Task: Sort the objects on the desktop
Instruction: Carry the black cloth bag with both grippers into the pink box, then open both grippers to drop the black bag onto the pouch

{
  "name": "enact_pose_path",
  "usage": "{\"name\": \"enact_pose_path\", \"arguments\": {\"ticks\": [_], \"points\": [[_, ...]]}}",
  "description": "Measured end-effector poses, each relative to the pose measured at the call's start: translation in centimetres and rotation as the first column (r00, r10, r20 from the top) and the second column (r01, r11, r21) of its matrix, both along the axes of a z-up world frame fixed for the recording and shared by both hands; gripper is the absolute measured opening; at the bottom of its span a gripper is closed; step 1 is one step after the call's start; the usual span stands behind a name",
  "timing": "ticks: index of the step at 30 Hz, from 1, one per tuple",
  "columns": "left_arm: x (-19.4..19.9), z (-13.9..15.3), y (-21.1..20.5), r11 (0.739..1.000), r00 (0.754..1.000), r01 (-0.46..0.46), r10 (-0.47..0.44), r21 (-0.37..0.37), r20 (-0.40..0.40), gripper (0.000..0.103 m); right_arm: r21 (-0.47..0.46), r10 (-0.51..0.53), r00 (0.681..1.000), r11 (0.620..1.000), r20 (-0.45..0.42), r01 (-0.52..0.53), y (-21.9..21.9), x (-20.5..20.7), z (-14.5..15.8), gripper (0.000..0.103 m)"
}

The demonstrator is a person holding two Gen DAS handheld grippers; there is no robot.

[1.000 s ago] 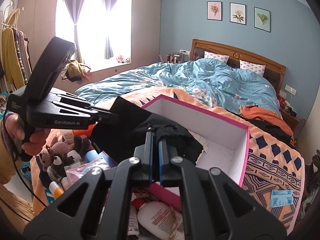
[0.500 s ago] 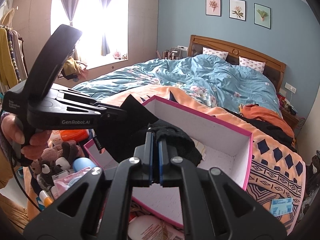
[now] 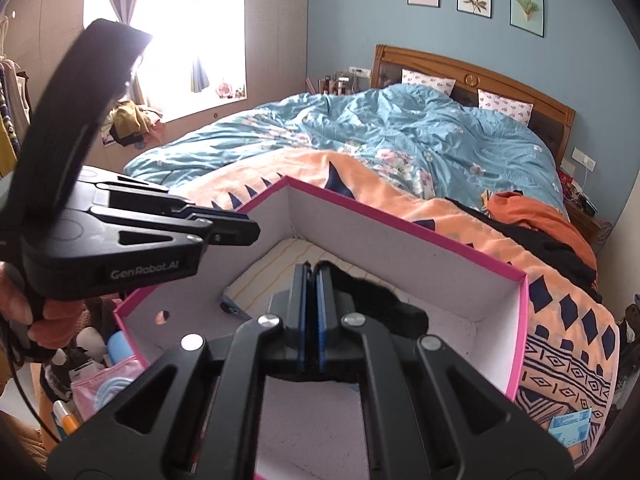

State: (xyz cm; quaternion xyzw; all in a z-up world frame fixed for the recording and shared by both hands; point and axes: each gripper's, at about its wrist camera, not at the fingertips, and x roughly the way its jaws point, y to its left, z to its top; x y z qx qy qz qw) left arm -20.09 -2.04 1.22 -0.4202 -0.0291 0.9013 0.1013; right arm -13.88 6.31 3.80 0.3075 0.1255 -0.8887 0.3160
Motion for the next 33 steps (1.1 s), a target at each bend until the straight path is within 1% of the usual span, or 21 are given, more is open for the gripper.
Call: {"name": "enact_pose_path", "arguments": {"ticks": [2,5,8,11,14,16,17,19,20,21,22,23,26,30,32,33], "points": [[-0.1,-0.3,-0.2,1.000,1.000,-0.003,0.003,0.003,0.005,0.006,0.004,-0.004,1.000,1.000,0.020,0.004,-0.3,-0.9,-0.3,0.005],[0.1,-0.5,-0.5,1.000,1.000,-0.003,0.003,0.007,0.008,0.006,-0.030,-0.008,0.999,1.000,0.047,0.009,-0.4,-2.2,0.2,0.005],[0.2,-0.2,-1.0,1.000,1.000,-0.014,0.014,0.010,-0.006,0.006,-0.067,-0.011,0.999,0.998,0.034,0.014,-0.8,-3.0,1.1,0.005],[0.5,0.3,-1.5,1.000,0.999,-0.025,0.025,0.011,-0.025,0.006,-0.154,-0.007,1.000,0.988,0.018,0.010,-0.9,-3.7,2.6,0.005],[0.6,0.5,-2.0,0.999,0.999,-0.033,0.033,0.018,-0.034,0.006,-0.255,-0.003,1.000,0.967,-0.015,-0.001,-0.8,-4.1,4.0,0.005],[0.5,0.4,-2.3,0.999,0.999,-0.038,0.039,0.014,-0.032,0.006,-0.293,-0.003,1.000,0.956,-0.028,-0.006,-1.2,-4.5,4.1,0.005],[0.4,0.3,-2.3,0.999,0.999,-0.039,0.040,0.016,-0.028,0.006,-0.298,-0.002,1.000,0.954,-0.016,-0.002,-1.3,-4.9,3.7,0.005],[0.2,-0.1,-2.3,0.999,0.999,-0.038,0.038,0.020,-0.013,0.006,-0.251,-0.005,0.998,0.968,0.056,0.019,-1.9,-6.1,2.1,0.005],[0.0,-0.4,-2.2,0.999,0.999,-0.035,0.036,0.018,-0.004,0.006,-0.201,-0.014,0.995,0.979,0.102,0.034,-2.3,-6.8,0.8,0.005],[-0.1,-0.6,-2.1,0.999,0.999,-0.033,0.033,0.014,0.004,0.006,-0.172,-0.024,0.991,0.984,0.133,0.047,-2.4,-7.3,-0.2,0.005],[-0.2,-0.8,-1.9,1.000,1.000,-0.030,0.030,0.010,0.010,0.006,-0.145,-0.035,0.980,0.987,0.196,0.064,-2.4,-8.1,-1.5,0.005],[-0.4,-1.0,-1.7,1.000,1.000,-0.026,0.026,0.004,0.017,0.006,-0.137,-0.050,0.968,0.987,0.244,0.086,-2.2,-8.8,-2.2,0.005],[-0.8,-1.7,-1.1,1.000,0.999,-0.012,0.013,-0.004,0.042,0.006,-0.096,-0.105,0.944,0.985,0.313,0.142,-1.4,-9.9,-3.1,0.006],[-1.2,-2.4,-0.6,1.000,0.998,-0.008,0.009,-0.012,0.067,0.006,0.015,-0.145,0.927,0.989,0.347,0.149,-1.3,-10.3,-4.1,0.011],[-1.3,-2.8,-0.4,1.000,0.997,-0.005,0.006,-0.014,0.079,0.007,0.045,-0.161,0.917,0.987,0.364,0.156,-1.0,-10.6,-4.8,0.012],[-1.2,-2.9,-0.4,1.000,0.997,-0.006,0.007,-0.015,0.082,0.007,0.058,-0.167,0.912,0.986,0.375,0.157,-0.9,-10.7,-5.1,0.016]]}}
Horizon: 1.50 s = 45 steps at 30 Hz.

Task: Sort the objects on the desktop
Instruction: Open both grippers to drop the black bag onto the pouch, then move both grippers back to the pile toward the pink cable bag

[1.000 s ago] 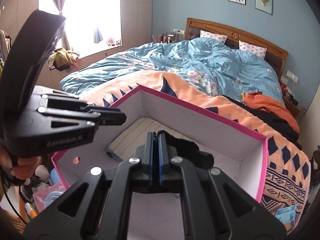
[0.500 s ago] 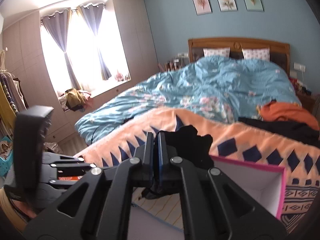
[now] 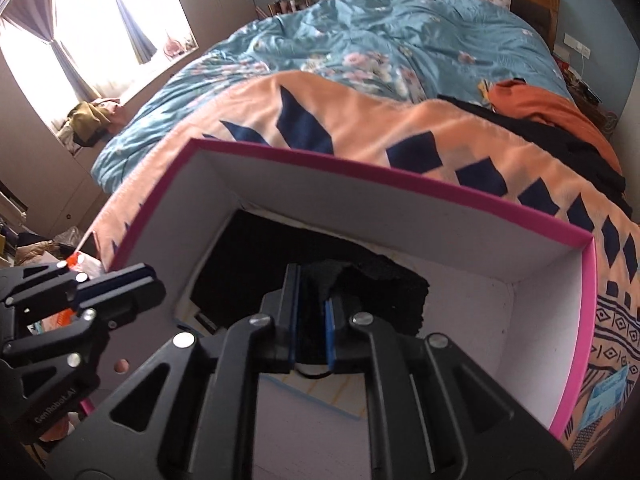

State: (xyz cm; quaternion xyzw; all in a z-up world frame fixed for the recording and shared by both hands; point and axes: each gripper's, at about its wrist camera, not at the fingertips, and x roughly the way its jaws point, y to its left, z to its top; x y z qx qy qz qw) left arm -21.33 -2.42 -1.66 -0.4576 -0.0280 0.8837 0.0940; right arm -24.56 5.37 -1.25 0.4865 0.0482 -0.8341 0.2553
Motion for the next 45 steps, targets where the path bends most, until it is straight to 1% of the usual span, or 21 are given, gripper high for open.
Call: {"name": "enact_pose_path", "arguments": {"ticks": [1,2,3,4,6,7,9,12,15,19,21,23,29,31,33,37,38,39,41,43,45], "points": [[0.0,-0.1,0.0,1.000,1.000,0.001,-0.001,-0.001,0.005,0.007,0.012,0.000,1.000,1.000,0.023,0.000,0.1,-0.2,-0.4,0.022],[-0.1,-0.2,0.0,1.000,1.000,0.002,-0.002,-0.002,0.010,0.007,0.037,-0.002,0.999,0.999,0.045,0.000,0.1,-0.4,-0.8,0.033],[0.0,-0.3,0.0,1.000,1.000,0.001,-0.001,-0.001,0.012,0.007,0.065,-0.008,0.999,0.998,0.043,0.005,0.1,-0.4,-1.1,0.039],[-0.1,-0.4,0.0,1.000,1.000,0.001,-0.001,-0.001,0.014,0.007,0.096,-0.007,0.999,0.995,0.040,0.003,0.0,-0.4,-1.3,0.040],[-0.1,-0.5,0.0,1.000,1.000,0.001,-0.001,-0.001,0.021,0.011,0.141,0.002,0.999,0.990,0.051,-0.009,-0.1,-0.1,-1.7,0.048],[-0.1,-0.6,0.1,1.000,1.000,0.000,0.000,-0.001,0.022,0.012,0.152,0.001,0.999,0.988,0.047,-0.008,0.1,0.0,-1.7,0.048],[0.0,-0.7,0.2,1.000,1.000,0.001,-0.001,-0.007,0.025,0.018,0.163,0.001,0.999,0.987,0.039,-0.008,0.4,0.3,-1.6,0.048],[0.2,-0.8,0.4,1.000,1.000,0.002,-0.001,-0.016,0.027,0.025,0.155,-0.011,1.000,0.988,0.030,0.006,1.1,0.7,-1.2,0.049],[0.6,-0.9,0.6,1.000,0.999,0.012,-0.012,-0.011,0.031,0.030,0.140,-0.021,1.000,0.990,0.016,0.018,1.9,1.5,-0.8,0.053],[1.5,-0.9,1.0,1.000,0.999,0.025,-0.025,-0.007,0.024,0.032,0.110,-0.028,1.000,0.994,0.000,0.027,2.8,2.6,-0.5,0.053],[2.0,-0.9,1.1,0.999,0.999,0.032,-0.032,-0.011,0.016,0.037,0.089,-0.023,1.000,0.996,-0.005,0.023,3.2,3.5,-0.4,0.053],[2.7,-0.9,1.3,0.999,1.000,0.029,-0.029,-0.023,0.002,0.043,0.075,-0.015,1.000,0.997,-0.013,0.016,3.5,4.5,-0.4,0.053],[5.0,-0.5,1.9,0.998,0.998,0.025,-0.028,-0.054,-0.053,0.051,0.026,-0.005,1.000,1.000,-0.031,0.006,4.7,7.8,-0.5,0.053],[5.7,-0.2,2.1,0.997,0.997,0.022,-0.028,-0.072,-0.078,0.056,0.012,-0.004,0.999,1.000,-0.044,0.005,5.1,8.8,-0.5,0.053],[6.6,0.2,2.3,0.995,0.994,0.018,-0.028,-0.094,-0.107,0.065,-0.012,-0.005,0.998,1.000,-0.058,0.005,5.4,9.9,-0.2,0.053],[8.5,0.9,2.6,0.992,0.987,0.009,-0.029,-0.123,-0.161,0.074,-0.038,0.008,0.996,0.999,-0.087,-0.011,5.6,11.9,0.2,0.053],[8.9,1.0,2.7,0.991,0.985,0.008,-0.030,-0.130,-0.170,0.080,-0.044,0.007,0.996,0.999,-0.094,-0.011,5.7,12.4,0.2,0.053],[9.5,1.1,2.7,0.990,0.983,0.006,-0.031,-0.139,-0.182,0.084,-0.050,0.008,0.995,0.999,-0.097,-0.013,5.8,12.8,0.2,0.053],[10.7,1.6,2.8,0.988,0.977,0.001,-0.035,-0.157,-0.212,0.085,-0.058,0.014,0.994,0.998,-0.111,-0.021,5.9,13.7,0.4,0.053],[11.6,2.0,2.5,0.988,0.973,-0.004,-0.032,-0.157,-0.228,0.087,-0.078,0.013,0.992,0.997,-0.128,-0.023,6.2,14.8,0.7,0.053],[12.6,2.5,1.7,0.990,0.969,-0.010,-0.026,-0.142,-0.247,0.094,-0.110,0.019,0.991,0.993,-0.136,-0.034,6.5,15.8,1.0,0.055]]}}
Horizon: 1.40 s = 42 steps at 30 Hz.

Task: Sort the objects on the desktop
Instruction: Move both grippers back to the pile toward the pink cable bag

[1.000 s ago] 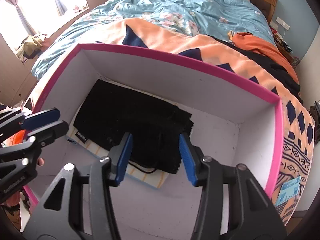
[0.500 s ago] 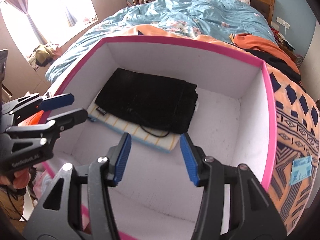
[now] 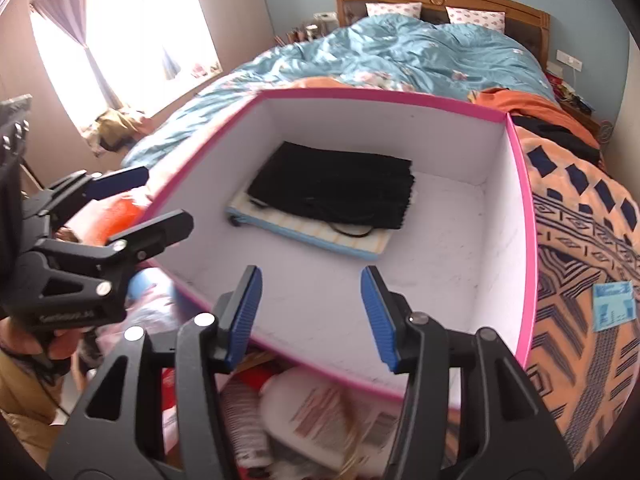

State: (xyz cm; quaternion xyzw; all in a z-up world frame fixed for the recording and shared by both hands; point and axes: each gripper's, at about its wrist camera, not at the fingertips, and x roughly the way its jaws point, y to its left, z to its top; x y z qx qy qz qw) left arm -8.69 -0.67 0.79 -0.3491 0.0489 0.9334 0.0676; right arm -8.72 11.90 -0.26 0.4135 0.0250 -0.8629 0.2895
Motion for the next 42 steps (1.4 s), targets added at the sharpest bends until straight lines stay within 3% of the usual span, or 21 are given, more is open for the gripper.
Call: {"name": "enact_pose_path", "arguments": {"ticks": [3,7,16,21,26,36,42], "points": [[1.4,0.5,-1.6,0.999,1.000,-0.008,0.009,0.036,-0.017,0.103,-0.039,0.017,0.999,0.999,-0.028,-0.018,0.3,1.8,0.8,0.056],[3.1,0.3,-3.3,0.999,1.000,-0.013,0.013,0.052,-0.003,0.103,-0.078,0.066,0.996,0.995,-0.052,-0.070,0.3,4.3,1.6,0.057],[5.3,-3.8,-4.3,0.999,0.992,0.005,-0.012,0.053,0.125,0.103,-0.012,0.199,0.980,0.980,0.017,-0.199,-2.4,8.0,-1.0,0.059],[6.3,-5.8,-4.3,0.996,0.982,0.013,-0.029,0.089,0.184,0.103,-0.021,0.166,0.985,0.986,0.055,-0.165,-1.9,8.1,-2.7,0.059],[7.3,-6.3,-3.5,0.993,0.980,0.045,-0.065,0.107,0.190,0.103,-0.047,0.131,0.990,0.991,0.051,-0.129,0.0,8.9,-2.5,0.059],[8.5,-5.3,-1.4,0.994,0.982,0.094,-0.102,0.058,0.156,0.103,-0.042,0.139,0.987,0.990,0.081,-0.136,0.9,10.9,-3.3,0.059],[8.9,-5.2,0.3,0.991,0.980,0.135,-0.136,0.018,0.142,0.103,-0.095,0.117,0.990,0.990,0.085,-0.109,2.1,11.5,-3.3,0.059]]}}
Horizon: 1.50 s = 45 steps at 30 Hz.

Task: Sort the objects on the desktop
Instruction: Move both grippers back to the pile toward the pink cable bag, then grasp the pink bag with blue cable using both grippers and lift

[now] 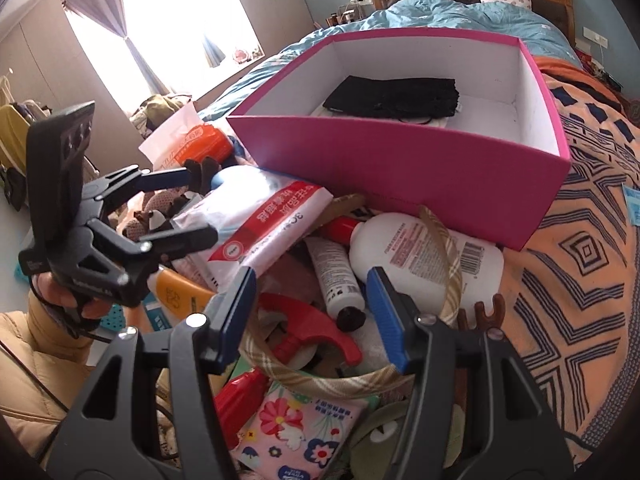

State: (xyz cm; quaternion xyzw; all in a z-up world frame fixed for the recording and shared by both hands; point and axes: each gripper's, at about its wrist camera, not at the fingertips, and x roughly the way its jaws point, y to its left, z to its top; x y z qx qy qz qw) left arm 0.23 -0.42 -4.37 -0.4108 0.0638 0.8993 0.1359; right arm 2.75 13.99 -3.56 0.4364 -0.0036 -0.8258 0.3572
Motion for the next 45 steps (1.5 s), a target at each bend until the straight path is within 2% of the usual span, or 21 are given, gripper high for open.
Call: {"name": "enact_pose_path", "arguments": {"ticks": [3,9,14,16,19,23,25,28,30,31,33,39,41,45], "points": [[-0.4,-0.6,-0.4,1.000,0.999,-0.021,0.021,0.000,0.025,0.103,-0.011,0.024,1.000,1.000,-0.001,-0.024,-0.6,0.1,0.2,0.059],[-0.7,-0.4,-2.4,0.996,0.996,-0.085,0.084,0.016,0.029,0.103,0.030,0.069,0.998,0.997,0.002,-0.069,-3.5,-0.7,-0.1,0.059],[-1.2,-1.1,-3.2,0.995,0.993,-0.092,0.089,0.039,0.076,0.103,0.034,0.084,0.996,0.996,0.034,-0.085,-5.1,-2.0,-0.7,0.059],[-1.4,-1.5,-3.5,0.994,0.992,-0.080,0.072,0.076,0.104,0.103,0.035,0.093,0.995,0.995,0.041,-0.094,-5.5,-2.2,-0.9,0.059],[-1.7,-1.8,-3.7,0.990,0.990,-0.065,0.048,0.127,0.134,0.103,0.046,0.098,0.995,0.994,0.035,-0.100,-5.9,-2.2,-1.0,0.050],[-1.8,-1.8,-3.5,0.990,0.989,-0.056,0.036,0.131,0.145,0.102,0.067,0.088,0.996,0.994,0.012,-0.088,-6.0,-2.2,-1.0,0.036],[-1.9,-1.7,-3.6,0.989,0.988,-0.059,0.039,0.134,0.149,0.097,0.069,0.094,0.995,0.993,0.011,-0.095,-6.1,-2.3,-1.1,0.036],[-2.1,-1.3,-4.1,0.985,0.987,-0.071,0.046,0.160,0.152,0.085,0.067,0.095,0.995,0.993,0.003,-0.095,-6.3,-2.4,-1.1,0.033],[-2.2,-1.1,-4.5,0.979,0.986,-0.084,0.055,0.184,0.157,0.078,0.051,0.096,0.995,0.994,-0.010,-0.096,-6.2,-2.3,-0.9,0.027],[-2.1,-1.0,-4.7,0.977,0.986,-0.088,0.058,0.194,0.158,0.077,0.044,0.097,0.995,0.994,-0.019,-0.096,-6.1,-2.2,-0.8,0.025],[-2.1,-0.9,-5.1,0.973,0.984,-0.105,0.072,0.204,0.164,0.069,0.042,0.100,0.994,0.994,-0.035,-0.098,-6.1,-2.1,-0.6,0.023],[-1.8,-0.2,-5.9,0.958,0.984,-0.121,0.081,0.259,0.159,0.060,0.040,0.105,0.991,0.994,-0.078,-0.102,-6.2,-1.4,0.0,0.016],[-1.6,0.3,-5.9,0.957,0.985,-0.121,0.084,0.262,0.148,0.055,0.033,0.103,0.990,0.994,-0.096,-0.100,-6.2,-1.2,0.4,0.015],[-1.3,1.0,-5.6,0.960,0.988,-0.116,0.086,0.254,0.126,0.054,0.040,0.097,0.986,0.995,-0.135,-0.092,-6.2,-0.8,1.0,0.014]]}}
